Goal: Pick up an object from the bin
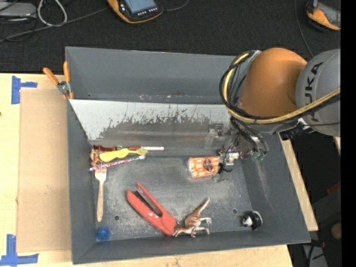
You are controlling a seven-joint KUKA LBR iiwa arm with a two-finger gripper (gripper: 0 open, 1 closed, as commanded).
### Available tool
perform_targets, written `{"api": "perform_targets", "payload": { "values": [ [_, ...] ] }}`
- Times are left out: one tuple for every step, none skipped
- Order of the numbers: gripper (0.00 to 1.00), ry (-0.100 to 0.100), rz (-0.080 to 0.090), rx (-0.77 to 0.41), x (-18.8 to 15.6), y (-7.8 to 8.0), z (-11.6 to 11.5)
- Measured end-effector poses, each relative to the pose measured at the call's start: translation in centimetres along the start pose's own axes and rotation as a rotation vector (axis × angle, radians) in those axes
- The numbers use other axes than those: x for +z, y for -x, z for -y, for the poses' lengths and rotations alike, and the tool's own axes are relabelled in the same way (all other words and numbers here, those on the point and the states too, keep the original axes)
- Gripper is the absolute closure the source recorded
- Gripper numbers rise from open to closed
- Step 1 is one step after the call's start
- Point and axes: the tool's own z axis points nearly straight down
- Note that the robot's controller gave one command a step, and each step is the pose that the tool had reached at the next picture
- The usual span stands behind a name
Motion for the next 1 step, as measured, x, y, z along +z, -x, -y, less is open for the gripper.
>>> {"api": "perform_targets", "payload": {
  "values": [
    [0.0, 0.0, 0.008, 0.0, -0.47, 0.15, 0.0]
  ]
}}
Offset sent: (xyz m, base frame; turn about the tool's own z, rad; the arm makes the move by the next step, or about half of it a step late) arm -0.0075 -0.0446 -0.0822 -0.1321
